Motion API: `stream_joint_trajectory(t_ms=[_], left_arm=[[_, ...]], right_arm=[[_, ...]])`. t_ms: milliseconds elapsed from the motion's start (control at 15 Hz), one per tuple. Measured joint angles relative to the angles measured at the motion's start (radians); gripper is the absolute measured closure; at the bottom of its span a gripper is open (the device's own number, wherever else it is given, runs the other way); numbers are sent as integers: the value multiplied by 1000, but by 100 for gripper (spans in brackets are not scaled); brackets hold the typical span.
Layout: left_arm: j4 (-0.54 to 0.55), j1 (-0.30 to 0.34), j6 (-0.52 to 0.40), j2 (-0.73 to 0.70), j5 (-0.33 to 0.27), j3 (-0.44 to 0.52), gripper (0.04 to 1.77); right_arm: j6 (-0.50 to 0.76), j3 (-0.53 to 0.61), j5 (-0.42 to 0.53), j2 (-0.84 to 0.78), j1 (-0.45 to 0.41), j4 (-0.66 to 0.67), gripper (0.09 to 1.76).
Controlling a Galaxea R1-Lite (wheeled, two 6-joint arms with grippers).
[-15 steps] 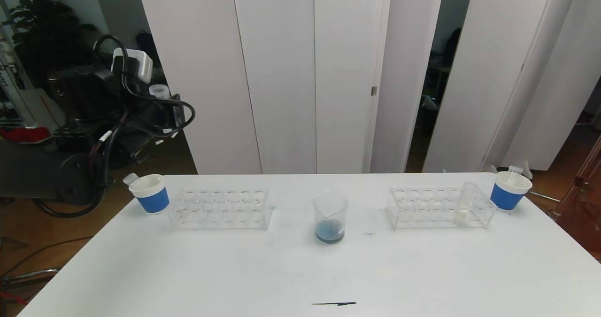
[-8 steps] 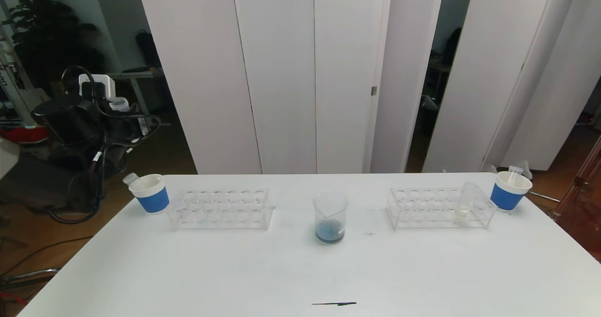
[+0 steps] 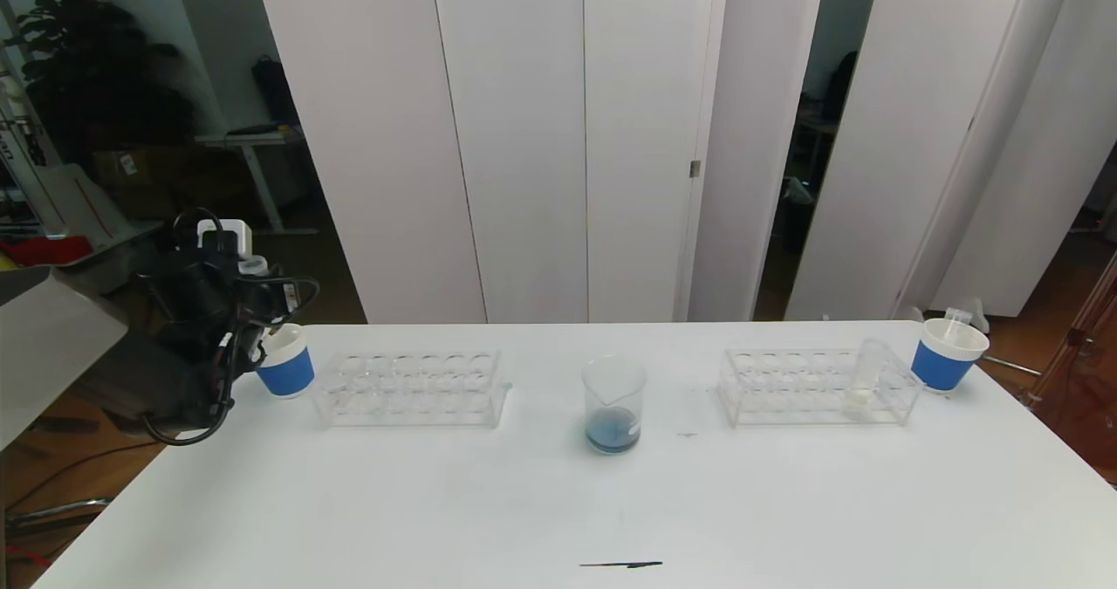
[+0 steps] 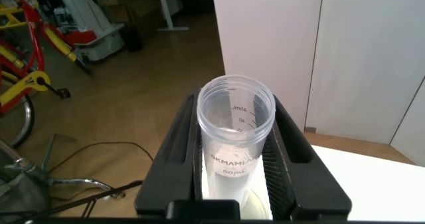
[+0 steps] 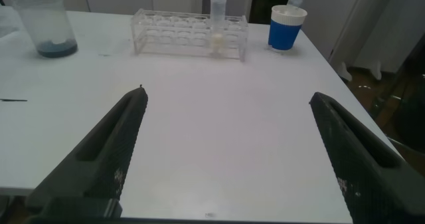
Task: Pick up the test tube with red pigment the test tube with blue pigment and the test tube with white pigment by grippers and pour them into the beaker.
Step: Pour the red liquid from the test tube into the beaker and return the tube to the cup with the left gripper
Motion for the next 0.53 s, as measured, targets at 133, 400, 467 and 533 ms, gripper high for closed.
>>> stream_joint_trajectory(t_ms=[133, 400, 467, 533], left_arm=[[1, -1, -7, 20, 0, 7, 121], [4, -7, -59, 39, 1, 14, 121], [6, -7, -62, 43, 1, 18, 121], [5, -7, -64, 46, 3, 20, 121]], right_arm=[[0, 0, 0, 0, 0, 0, 10], [0, 0, 0, 0, 0, 0, 10], [0, 0, 0, 0, 0, 0, 10], [0, 0, 0, 0, 0, 0, 10]])
